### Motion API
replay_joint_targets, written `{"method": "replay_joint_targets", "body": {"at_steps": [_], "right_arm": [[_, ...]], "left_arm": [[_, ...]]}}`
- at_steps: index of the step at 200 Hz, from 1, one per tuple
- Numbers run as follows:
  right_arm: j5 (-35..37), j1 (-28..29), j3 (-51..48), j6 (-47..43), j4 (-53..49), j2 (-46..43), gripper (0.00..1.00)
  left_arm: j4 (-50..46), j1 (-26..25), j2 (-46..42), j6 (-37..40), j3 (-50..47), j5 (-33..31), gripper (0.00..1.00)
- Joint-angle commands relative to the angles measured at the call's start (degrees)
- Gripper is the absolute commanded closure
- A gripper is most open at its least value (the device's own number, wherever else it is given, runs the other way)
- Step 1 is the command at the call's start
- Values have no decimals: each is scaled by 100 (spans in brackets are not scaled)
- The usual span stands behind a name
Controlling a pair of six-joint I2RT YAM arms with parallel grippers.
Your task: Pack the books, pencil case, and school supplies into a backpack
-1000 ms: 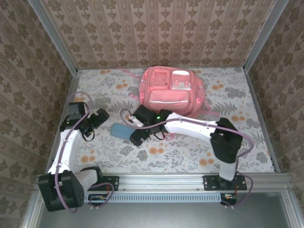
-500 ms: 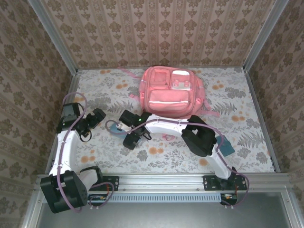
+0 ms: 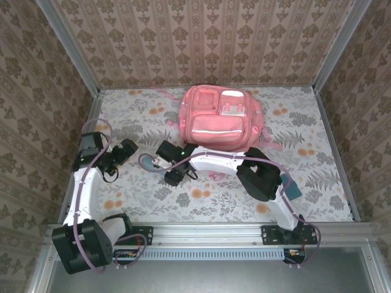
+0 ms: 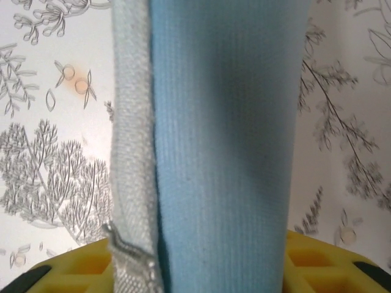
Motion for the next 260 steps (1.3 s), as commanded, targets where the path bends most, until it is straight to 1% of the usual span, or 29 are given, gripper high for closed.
{"method": "replay_joint_targets", "body": {"at_steps": [1,31,50,58,82,103,107,130,152,170,187,214,229,246,260], "right_arm": [[-257,-128,-421,482,331,-784,62],[-681,-455,-1360,1358,850,-1795,71],[-1040,-810,-2004,2044,1053,-2514,75],[-1169,-1002,-2297,2328,1120,-2834,76],[-1390,-1705,-3029,3102,1092,-3844,76],[-1470,-2417,-3408,3367,705,-4702,76],[-1477,-2555,-3449,3381,622,-4842,76],[-1371,-3358,-3524,3392,-73,-5424,76],[-1130,-4044,-3529,3358,-550,-5706,76],[-1066,-4513,-3539,3340,-755,-5783,76],[-1041,-4798,-3561,3321,-829,-5788,76],[-1034,-4994,-3566,3310,-860,-5733,76],[-1021,-5003,-3620,3342,-841,-5717,76],[-1008,-5011,-3678,3408,-819,-5724,76],[-1020,-5025,-3697,3465,-818,-5737,76]], "left_arm": [[-48,-153,-153,98,63,189,0],[28,-623,-226,-31,150,57,0],[158,-1165,-280,-128,232,-163,0],[218,-1467,-297,-137,284,-371,0],[408,-2657,-246,6,535,-1051,0],[739,-3542,4,209,730,-1458,1],[820,-3807,75,285,766,-1519,1],[1050,-4815,707,924,1248,-1995,2],[889,-5503,1651,1820,2046,-2299,2],[541,-5843,2538,2679,2859,-2331,5],[145,-6003,3322,3463,3576,-2370,10],[-295,-5968,4287,4557,4485,-2223,18],[-492,-5903,4700,5061,4888,-2028,20],[-671,-5797,5083,5478,5286,-1830,22],[-958,-5706,5383,5762,5652,-1482,27]]}}
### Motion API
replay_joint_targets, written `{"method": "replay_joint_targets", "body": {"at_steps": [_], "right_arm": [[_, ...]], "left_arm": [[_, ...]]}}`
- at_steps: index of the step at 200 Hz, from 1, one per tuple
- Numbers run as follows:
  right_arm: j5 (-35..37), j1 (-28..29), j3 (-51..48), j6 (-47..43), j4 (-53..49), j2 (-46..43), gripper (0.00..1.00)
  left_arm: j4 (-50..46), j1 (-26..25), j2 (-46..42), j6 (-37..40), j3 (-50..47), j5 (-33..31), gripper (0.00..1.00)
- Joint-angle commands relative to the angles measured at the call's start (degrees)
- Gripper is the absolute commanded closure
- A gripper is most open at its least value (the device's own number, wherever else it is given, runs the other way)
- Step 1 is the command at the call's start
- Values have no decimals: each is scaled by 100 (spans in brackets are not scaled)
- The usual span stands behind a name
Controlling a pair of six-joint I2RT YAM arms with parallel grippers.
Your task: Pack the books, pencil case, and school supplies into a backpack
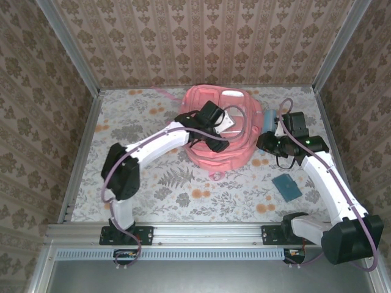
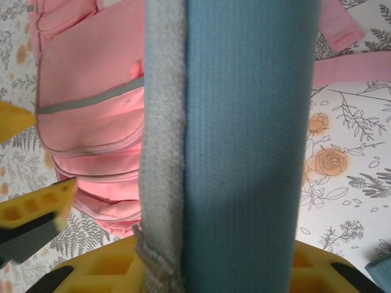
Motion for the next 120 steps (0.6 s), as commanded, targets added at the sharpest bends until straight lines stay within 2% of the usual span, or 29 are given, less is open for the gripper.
{"method": "replay_joint_targets", "body": {"at_steps": [1,23,36,51,66,92,107,120], "right_arm": [[65,-15,-86,126,-132,-20,76],[68,-13,-80,155,-154,-31,76],[51,-13,-70,181,-138,-15,76],[42,-13,-71,205,-97,-6,76],[40,-13,-73,221,-43,20,76],[7,-13,-62,214,-21,100,76],[-9,-13,-85,213,-15,101,76],[-27,-13,-113,226,10,101,76]], "left_arm": [[-830,177,336,1172,536,522,27],[-803,237,499,1386,637,804,25],[-618,237,521,1414,578,697,26],[-451,245,613,1408,562,452,31],[-454,254,752,1412,692,285,41],[-499,262,954,1538,896,58,48],[-527,255,1000,1674,935,61,48],[-572,254,1030,1835,966,88,42]]}}
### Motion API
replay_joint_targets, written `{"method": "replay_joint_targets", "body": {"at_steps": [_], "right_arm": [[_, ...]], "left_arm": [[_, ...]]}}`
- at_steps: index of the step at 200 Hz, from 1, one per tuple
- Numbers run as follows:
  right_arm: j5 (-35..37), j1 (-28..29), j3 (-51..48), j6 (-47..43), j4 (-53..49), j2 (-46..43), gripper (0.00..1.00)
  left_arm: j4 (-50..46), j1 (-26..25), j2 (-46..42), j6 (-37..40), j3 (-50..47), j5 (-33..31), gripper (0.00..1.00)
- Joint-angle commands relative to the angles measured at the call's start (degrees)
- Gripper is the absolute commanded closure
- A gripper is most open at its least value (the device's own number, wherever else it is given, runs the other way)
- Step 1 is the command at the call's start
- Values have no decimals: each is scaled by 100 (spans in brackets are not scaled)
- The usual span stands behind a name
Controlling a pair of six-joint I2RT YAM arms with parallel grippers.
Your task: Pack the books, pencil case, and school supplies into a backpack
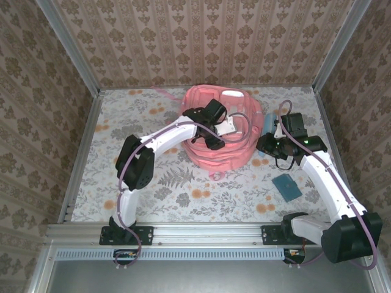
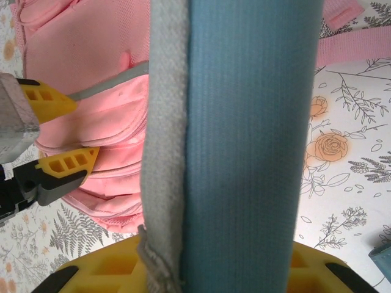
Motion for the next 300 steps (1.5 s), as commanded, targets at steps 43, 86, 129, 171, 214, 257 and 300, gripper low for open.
{"method": "replay_joint_targets", "body": {"at_steps": [43,86,129,171,214,257,300], "right_arm": [[-82,-13,-140,103,110,21,76],[-101,-13,-163,116,8,-63,76],[-279,-13,-291,135,-194,-370,76],[-1269,4,-545,259,-45,-619,76],[-2609,260,-848,835,880,-708,74],[-3011,840,-877,1845,2299,-132,74],[-2858,1216,-313,2349,2960,968,74]], "left_arm": [[-135,4,286,766,318,-351,42],[78,-28,175,757,358,-552,77],[1073,-40,-703,480,-213,-706,94],[1897,-67,-1366,-139,-512,-1045,100],[2165,-84,-1541,-851,-318,-1304,100],[2304,-137,-1758,-1197,-321,-1240,100],[2369,-151,-2070,-1581,-337,-1224,100]]}}
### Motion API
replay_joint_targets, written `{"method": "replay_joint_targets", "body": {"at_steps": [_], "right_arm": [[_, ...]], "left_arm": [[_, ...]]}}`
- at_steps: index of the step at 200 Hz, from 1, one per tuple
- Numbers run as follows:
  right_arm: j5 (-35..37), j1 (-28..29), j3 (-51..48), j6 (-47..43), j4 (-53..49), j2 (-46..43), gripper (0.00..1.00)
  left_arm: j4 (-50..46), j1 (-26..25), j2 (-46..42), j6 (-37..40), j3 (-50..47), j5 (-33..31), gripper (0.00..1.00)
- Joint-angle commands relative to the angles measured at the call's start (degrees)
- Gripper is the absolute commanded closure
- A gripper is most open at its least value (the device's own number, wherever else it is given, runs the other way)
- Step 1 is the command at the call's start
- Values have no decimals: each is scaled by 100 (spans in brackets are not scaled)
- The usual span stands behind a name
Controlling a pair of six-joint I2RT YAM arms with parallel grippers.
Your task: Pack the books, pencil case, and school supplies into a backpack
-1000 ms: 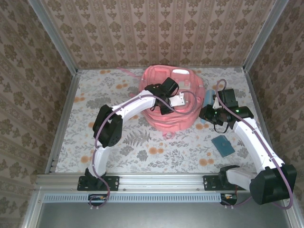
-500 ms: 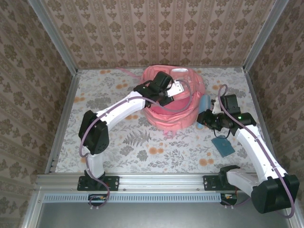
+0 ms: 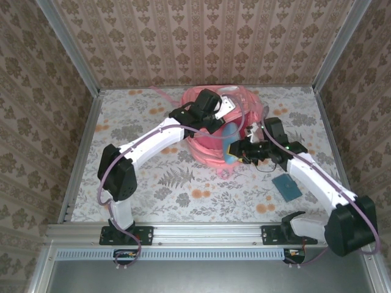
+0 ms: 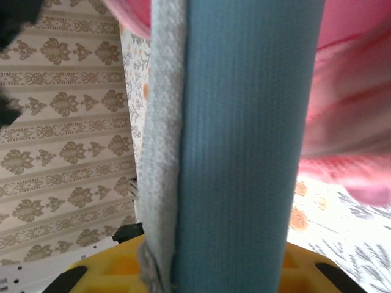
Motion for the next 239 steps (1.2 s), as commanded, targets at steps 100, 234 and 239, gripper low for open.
{"method": "replay_joint_targets", "body": {"at_steps": [100,234,239], "right_arm": [[183,541,1536,594,2283,2723,72],[1640,158,609,1004,1976,1875,36],[1615,117,514,1063,1922,1751,36]], "left_arm": [[600,-14,-1024,-1259,118,287,100],[355,235,-671,-2011,186,744,100],[343,243,-627,-2025,217,785,100]]}}
